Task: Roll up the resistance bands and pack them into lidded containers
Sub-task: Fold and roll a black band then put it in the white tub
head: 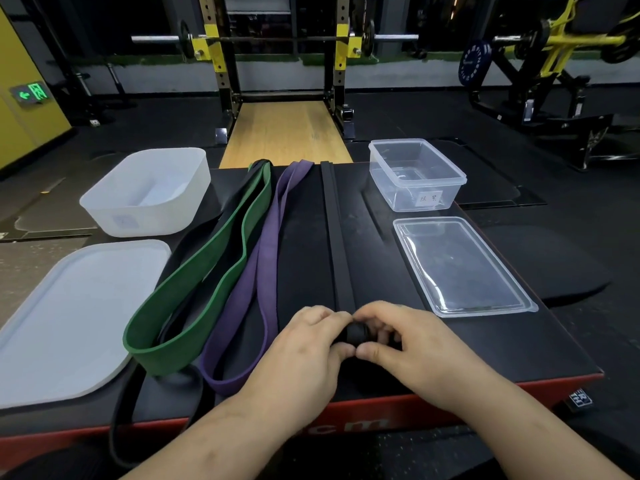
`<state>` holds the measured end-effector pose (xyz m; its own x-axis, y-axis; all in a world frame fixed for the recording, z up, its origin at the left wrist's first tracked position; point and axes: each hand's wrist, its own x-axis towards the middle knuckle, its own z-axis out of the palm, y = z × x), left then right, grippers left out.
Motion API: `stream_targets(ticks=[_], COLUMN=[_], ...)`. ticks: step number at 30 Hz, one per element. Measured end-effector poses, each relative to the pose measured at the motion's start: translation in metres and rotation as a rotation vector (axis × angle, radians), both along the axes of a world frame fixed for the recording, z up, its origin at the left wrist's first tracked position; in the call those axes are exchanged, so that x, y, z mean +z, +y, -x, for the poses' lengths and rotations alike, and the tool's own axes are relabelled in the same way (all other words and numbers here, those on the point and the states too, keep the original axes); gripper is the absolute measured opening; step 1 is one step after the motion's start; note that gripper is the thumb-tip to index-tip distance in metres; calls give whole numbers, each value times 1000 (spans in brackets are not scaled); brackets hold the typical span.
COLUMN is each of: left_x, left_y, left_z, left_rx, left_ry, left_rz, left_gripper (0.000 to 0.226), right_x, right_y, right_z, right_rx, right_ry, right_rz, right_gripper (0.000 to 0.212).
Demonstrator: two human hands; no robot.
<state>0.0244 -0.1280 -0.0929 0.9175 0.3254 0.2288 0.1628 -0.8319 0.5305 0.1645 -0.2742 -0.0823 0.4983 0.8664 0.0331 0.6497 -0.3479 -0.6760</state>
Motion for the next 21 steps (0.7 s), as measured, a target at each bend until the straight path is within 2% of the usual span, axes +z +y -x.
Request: stream_targets(ticks=[5,10,17,19,21], left_x=[3,4,4,3,5], left_y=[-3,2,-1,3,7], left_z=[4,-2,-5,-10,-15], left_rx=[-3,31,12,15,31], left_ry=[-1,6,2,27,23], left_rz=[27,-2,5,-10,-30], left_gripper=[46,40,56,48,44], right_x=[-1,-5,-1,-1,-2], right_y=[8,5,9,11,11], right_z=[-3,-2,-10,-11,-11], right_rx=[-27,-32,-36,-22,-14], right_ry=[15,-11,-133,-147,-139], right_rz=[-34,-7,-14,2,24], right_gripper=[23,37,20,24,39])
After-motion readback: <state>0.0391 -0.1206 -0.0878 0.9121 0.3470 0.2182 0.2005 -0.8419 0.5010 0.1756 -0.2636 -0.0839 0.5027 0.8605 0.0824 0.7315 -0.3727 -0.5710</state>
